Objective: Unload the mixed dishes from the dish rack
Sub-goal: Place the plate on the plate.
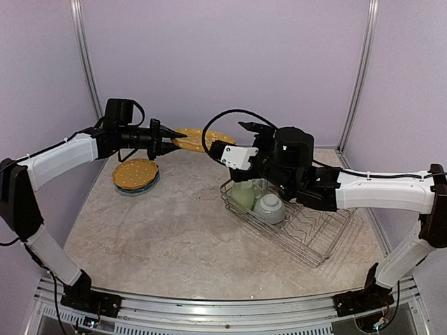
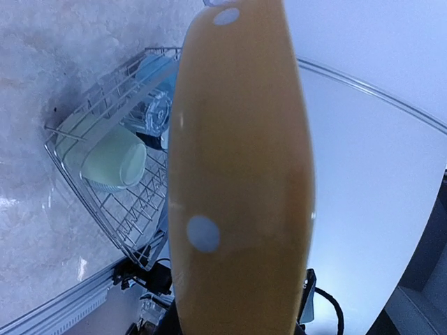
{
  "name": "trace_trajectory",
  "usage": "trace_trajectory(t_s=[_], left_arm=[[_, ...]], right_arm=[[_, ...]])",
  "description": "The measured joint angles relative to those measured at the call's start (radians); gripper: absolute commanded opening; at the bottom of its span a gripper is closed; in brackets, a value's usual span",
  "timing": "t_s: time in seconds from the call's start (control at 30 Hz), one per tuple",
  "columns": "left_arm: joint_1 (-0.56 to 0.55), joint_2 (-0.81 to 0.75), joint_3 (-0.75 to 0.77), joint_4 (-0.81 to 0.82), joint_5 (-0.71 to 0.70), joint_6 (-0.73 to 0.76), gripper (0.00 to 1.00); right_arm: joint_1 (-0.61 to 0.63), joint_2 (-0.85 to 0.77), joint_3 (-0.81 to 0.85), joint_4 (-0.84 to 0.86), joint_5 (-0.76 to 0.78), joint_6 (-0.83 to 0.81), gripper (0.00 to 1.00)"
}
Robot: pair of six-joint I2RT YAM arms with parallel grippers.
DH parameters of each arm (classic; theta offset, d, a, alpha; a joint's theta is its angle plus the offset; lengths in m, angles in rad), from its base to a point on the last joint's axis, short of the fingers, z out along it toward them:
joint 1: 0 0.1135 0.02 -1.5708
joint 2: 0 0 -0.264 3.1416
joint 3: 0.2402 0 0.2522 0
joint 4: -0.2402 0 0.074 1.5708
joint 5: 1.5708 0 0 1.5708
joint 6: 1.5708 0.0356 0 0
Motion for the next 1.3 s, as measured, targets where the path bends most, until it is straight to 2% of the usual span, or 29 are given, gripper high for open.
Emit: trace_trajectory(t_s=[0.17, 0.37, 0.5, 0.53, 0.57, 0.73, 0.9, 1.07, 1.3], left_arm=[[0.120, -0.040, -0.004, -0.100, -0.016, 0.128, 0.00], [0.272, -0.072, -0.004, -0.228, -0.010, 0.311, 0.00], [0.388, -0.078, -0.006, -0.273, -0.005, 0.420, 0.00], [0.419, -0.079, -0.007, -0.278, -0.004, 0.443, 0.00], [0.444, -0.080, -0.008, -0.283, -0.003, 0.460, 0.00], [0.580, -0.080, -0.011, -0.303, -0.007, 0.533, 0.00], [0.635, -0.056, -0.011, -0.303, -0.006, 0.575, 0.00], [0.640, 0.011, -0.011, -0.308, -0.007, 0.624, 0.00], [0.652, 0.102, -0.014, -0.314, -0.006, 0.679, 0.00]], right_arm=[[0.000, -0.032, -0.029, -0.011, 0.014, 0.066, 1.00], [-0.016, -0.074, -0.027, -0.108, 0.054, 0.241, 1.00], [-0.039, -0.083, 0.003, -0.252, 0.100, 0.394, 1.00], [-0.048, -0.083, 0.026, -0.336, 0.121, 0.462, 1.00], [-0.053, -0.083, 0.027, -0.343, 0.122, 0.468, 1.00], [-0.113, -0.085, 0.103, -0.583, 0.144, 0.698, 1.00], [-0.171, -0.129, 0.111, -0.745, 0.095, 0.905, 1.00], [-0.200, -0.154, 0.156, -0.875, 0.016, 1.085, 1.00], [-0.216, -0.135, 0.212, -1.000, -0.005, 1.239, 1.00]])
